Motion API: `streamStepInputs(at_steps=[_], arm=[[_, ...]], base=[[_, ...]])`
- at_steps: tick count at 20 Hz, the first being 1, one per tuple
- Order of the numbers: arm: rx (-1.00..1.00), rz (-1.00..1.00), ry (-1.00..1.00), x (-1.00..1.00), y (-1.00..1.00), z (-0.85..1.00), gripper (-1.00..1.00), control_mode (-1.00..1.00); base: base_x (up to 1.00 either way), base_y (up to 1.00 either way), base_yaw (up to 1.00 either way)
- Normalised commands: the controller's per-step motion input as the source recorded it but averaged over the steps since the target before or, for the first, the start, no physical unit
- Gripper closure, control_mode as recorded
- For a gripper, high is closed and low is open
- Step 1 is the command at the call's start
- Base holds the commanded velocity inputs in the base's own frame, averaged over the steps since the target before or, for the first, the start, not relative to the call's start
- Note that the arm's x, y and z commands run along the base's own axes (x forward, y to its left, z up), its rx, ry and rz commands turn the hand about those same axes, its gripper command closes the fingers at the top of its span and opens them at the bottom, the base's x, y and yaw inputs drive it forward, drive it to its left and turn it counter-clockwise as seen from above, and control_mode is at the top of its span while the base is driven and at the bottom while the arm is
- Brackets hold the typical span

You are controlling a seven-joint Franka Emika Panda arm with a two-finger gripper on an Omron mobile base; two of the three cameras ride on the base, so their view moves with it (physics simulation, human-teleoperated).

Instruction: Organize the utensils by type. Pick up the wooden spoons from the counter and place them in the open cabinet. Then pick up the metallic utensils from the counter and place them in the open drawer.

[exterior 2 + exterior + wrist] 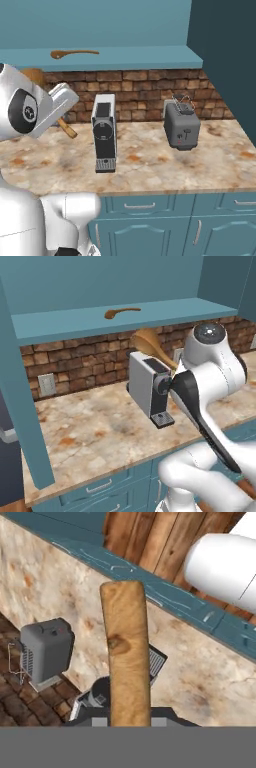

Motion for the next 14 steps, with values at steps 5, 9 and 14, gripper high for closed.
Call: streamStepInputs(at_steps=[5,9,14], arm=[[-0.32,0.02,0.2,0.05,0.17,1.0,1.0,-1.0],[-0.23,0.02,0.16,0.12,0.06,1.0,1.0,-1.0],[-0.1,0.07,0.07,0.39,0.0,0.75,1.0,-1.0]], base=[[0.0,0.0,0.0],[0.0,0.0,0.0],[0.0,0.0,0.0]])
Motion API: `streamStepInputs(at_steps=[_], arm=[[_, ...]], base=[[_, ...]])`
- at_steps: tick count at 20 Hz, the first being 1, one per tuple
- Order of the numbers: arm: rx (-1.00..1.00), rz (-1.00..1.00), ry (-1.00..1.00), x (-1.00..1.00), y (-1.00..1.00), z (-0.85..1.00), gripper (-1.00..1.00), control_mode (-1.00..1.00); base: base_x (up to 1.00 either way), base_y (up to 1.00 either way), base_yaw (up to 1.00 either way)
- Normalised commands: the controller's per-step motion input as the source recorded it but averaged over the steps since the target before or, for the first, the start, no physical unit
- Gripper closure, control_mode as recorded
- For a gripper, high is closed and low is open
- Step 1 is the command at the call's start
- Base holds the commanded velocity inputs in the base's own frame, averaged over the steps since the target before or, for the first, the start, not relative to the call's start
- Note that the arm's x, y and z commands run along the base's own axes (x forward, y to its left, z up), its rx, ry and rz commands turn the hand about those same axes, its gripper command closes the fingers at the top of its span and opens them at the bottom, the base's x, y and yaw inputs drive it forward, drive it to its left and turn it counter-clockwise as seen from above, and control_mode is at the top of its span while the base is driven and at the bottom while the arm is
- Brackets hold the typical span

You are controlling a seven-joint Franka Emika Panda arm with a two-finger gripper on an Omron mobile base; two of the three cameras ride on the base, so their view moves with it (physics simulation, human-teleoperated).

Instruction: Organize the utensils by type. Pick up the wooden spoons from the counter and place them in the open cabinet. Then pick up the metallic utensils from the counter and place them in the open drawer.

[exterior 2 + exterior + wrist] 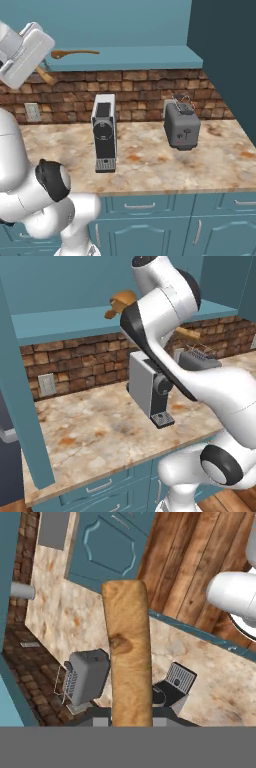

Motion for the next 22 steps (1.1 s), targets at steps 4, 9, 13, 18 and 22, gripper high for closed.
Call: streamStepInputs(at_steps=[4,9,13,18,22], arm=[[0.02,0.04,-0.02,0.7,0.0,0.26,1.0,-1.0],[0.03,0.17,0.0,0.74,-0.09,0.23,1.0,-1.0],[0.02,0.29,-0.22,0.3,-0.22,0.01,1.0,-1.0],[0.12,0.23,-0.38,0.0,-0.48,-0.23,1.0,-1.0],[0.04,0.21,-0.2,-0.06,-0.56,-0.59,1.0,-1.0]], base=[[0.0,0.0,0.0],[0.0,0.0,0.0],[0.0,0.0,0.0],[0.0,0.0,0.0],[0.0,0.0,0.0]])
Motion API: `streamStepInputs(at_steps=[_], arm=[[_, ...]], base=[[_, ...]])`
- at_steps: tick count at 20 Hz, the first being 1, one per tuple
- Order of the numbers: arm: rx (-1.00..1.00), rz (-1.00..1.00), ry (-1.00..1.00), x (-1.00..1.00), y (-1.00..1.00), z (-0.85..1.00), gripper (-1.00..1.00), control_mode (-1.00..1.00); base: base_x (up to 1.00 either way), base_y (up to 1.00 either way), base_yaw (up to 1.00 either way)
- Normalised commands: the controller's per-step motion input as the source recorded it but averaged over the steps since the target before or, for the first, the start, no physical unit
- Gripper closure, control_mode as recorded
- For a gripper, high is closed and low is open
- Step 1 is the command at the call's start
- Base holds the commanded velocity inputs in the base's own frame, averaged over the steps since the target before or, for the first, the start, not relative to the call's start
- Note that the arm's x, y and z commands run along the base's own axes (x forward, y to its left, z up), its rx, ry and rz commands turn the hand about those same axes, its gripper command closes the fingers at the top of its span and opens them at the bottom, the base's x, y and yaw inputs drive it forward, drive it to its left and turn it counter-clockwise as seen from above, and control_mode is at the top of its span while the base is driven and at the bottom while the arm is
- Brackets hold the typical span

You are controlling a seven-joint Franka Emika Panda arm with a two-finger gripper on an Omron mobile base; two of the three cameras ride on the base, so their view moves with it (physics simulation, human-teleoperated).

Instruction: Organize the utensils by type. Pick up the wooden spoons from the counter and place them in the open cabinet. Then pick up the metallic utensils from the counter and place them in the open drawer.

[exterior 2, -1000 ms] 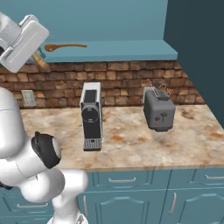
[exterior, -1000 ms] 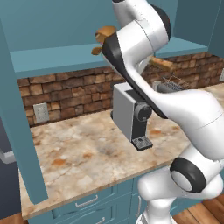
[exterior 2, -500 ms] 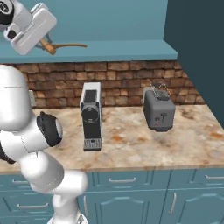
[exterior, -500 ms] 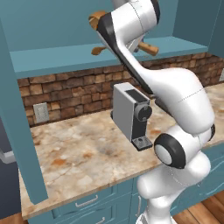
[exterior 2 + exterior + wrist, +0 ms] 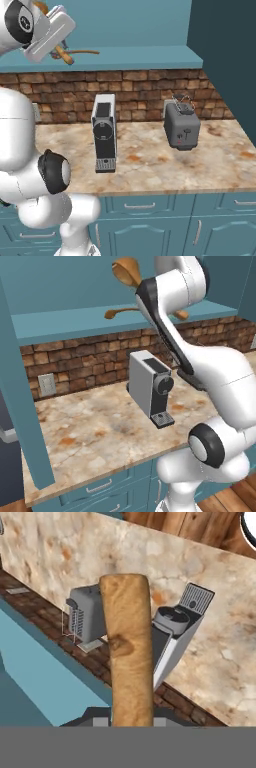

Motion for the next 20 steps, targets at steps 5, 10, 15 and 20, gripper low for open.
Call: streamStepInputs(at_steps=[5,10,15,20], arm=[[-0.03,0.21,-0.04,0.11,-0.19,-0.21,1.0,-1.0],[-0.17,0.25,0.0,0.48,0.0,0.03,1.0,-1.0],[-0.22,0.31,0.0,0.66,-0.01,0.1,1.0,-1.0],[-0.23,0.34,0.0,0.64,-0.03,0.24,1.0,-1.0]], base=[[0.0,0.0,0.0],[0.0,0.0,0.0],[0.0,0.0,0.0],[0.0,0.0,0.0]])
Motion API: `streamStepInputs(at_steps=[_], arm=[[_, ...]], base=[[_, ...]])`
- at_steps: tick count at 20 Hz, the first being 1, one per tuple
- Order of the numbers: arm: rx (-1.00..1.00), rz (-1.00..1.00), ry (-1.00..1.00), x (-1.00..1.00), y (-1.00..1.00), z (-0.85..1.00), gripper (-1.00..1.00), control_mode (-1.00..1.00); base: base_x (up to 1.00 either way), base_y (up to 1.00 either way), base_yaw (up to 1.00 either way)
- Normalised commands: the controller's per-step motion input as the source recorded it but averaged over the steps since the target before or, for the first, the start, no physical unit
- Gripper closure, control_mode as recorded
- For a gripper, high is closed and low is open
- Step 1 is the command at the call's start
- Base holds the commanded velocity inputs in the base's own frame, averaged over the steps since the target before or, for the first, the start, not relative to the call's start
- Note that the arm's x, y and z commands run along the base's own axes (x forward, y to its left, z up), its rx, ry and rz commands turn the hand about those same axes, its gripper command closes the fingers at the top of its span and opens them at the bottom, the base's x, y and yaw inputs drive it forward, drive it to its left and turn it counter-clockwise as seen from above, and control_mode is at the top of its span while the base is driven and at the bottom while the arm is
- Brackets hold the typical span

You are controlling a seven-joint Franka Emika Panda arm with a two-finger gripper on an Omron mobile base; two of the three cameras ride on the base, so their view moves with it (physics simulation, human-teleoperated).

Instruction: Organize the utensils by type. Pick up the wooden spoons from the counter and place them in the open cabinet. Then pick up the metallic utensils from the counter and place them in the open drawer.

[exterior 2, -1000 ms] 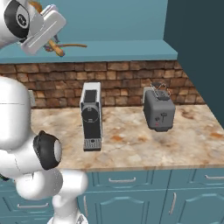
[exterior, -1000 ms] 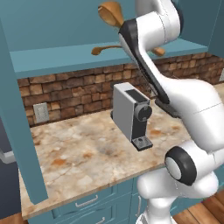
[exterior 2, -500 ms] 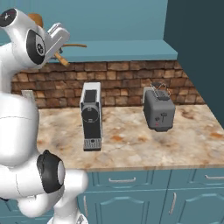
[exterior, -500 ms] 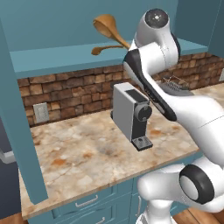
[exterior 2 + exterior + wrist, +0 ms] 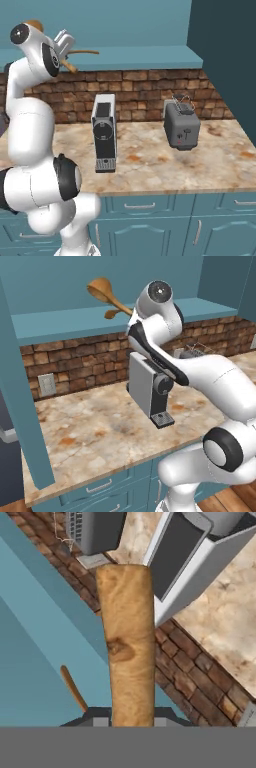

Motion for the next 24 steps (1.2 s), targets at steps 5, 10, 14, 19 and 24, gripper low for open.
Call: streamStepInputs(at_steps=[5,10,14,19,24], arm=[[-0.28,0.31,0.0,0.57,-0.1,0.36,1.0,-1.0],[-0.34,0.27,0.05,0.61,-0.24,0.33,1.0,-1.0],[-0.27,0.23,0.05,0.7,-0.6,0.13,1.0,-1.0],[-0.17,0.19,0.04,0.79,-0.89,0.14,1.0,-1.0],[-0.1,0.22,0.04,0.89,-1.0,0.32,1.0,-1.0]], base=[[0.0,0.0,0.0],[0.0,0.0,0.0],[0.0,0.0,0.0],[0.0,0.0,0.0],[0.0,0.0,0.0]])
